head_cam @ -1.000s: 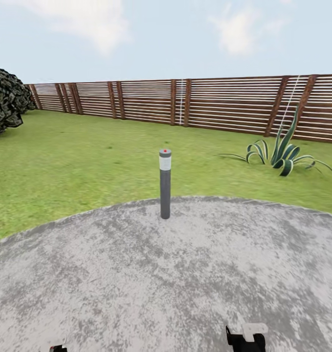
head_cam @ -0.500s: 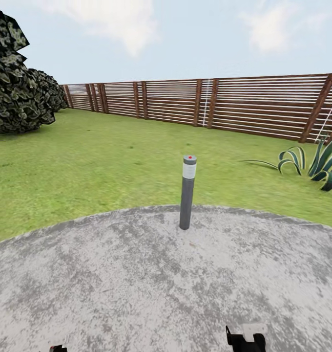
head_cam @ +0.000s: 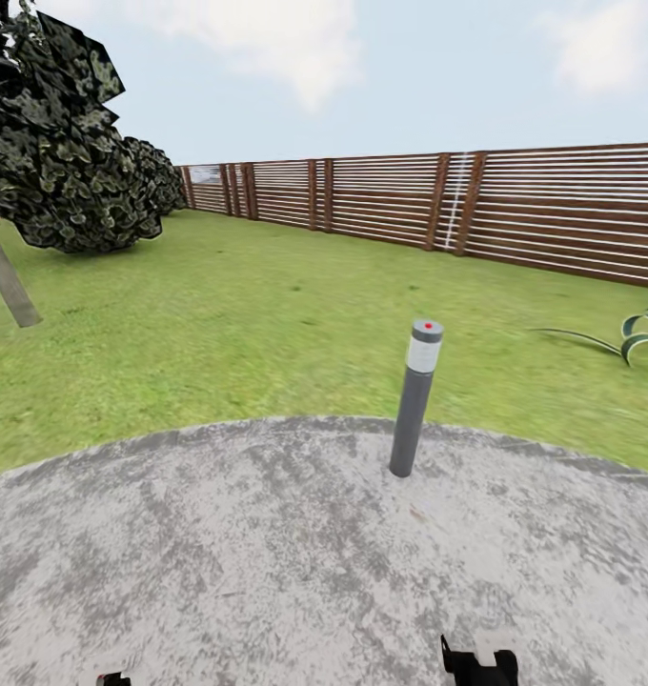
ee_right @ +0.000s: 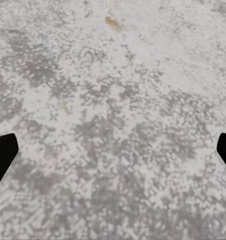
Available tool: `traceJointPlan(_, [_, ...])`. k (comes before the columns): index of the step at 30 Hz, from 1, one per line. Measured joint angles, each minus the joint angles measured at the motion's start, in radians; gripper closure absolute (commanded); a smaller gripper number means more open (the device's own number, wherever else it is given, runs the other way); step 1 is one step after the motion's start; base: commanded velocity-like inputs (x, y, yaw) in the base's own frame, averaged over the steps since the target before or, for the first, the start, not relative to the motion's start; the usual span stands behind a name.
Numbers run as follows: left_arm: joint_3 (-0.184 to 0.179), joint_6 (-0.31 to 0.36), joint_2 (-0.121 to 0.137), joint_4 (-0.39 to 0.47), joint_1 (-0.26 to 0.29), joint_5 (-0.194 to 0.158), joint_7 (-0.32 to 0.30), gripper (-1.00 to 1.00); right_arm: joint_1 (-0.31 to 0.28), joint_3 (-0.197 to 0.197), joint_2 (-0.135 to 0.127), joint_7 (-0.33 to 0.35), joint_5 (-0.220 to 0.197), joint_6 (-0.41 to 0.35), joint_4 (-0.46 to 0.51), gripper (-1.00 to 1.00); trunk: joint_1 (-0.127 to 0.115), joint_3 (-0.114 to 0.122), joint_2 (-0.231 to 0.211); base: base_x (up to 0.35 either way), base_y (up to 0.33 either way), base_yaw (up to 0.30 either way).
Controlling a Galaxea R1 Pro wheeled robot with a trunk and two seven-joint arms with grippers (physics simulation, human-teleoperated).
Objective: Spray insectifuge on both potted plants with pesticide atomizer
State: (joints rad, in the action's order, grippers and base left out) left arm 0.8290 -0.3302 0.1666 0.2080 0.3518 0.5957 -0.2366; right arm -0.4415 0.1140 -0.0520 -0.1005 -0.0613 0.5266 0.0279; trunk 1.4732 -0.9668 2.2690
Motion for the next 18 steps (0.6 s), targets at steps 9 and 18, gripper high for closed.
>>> traceJointPlan(9, [0.000,0.000,0.000,0.000,0.000,0.000,0.000,1.00,0.000,0.000,0.000,0.000,0.000,0.000,0.000,-1.00,0.000,0.000,0.000,0.338,0.068,0.278])
traceJointPlan(18, [0.001,0.000,0.000,0.000,0.000,0.000,0.000,1.00,0.000,0.000,0.000,0.000,0.000,0.000,0.000,-1.00,0.000,0.000,0.000,0.338,0.108,0.278])
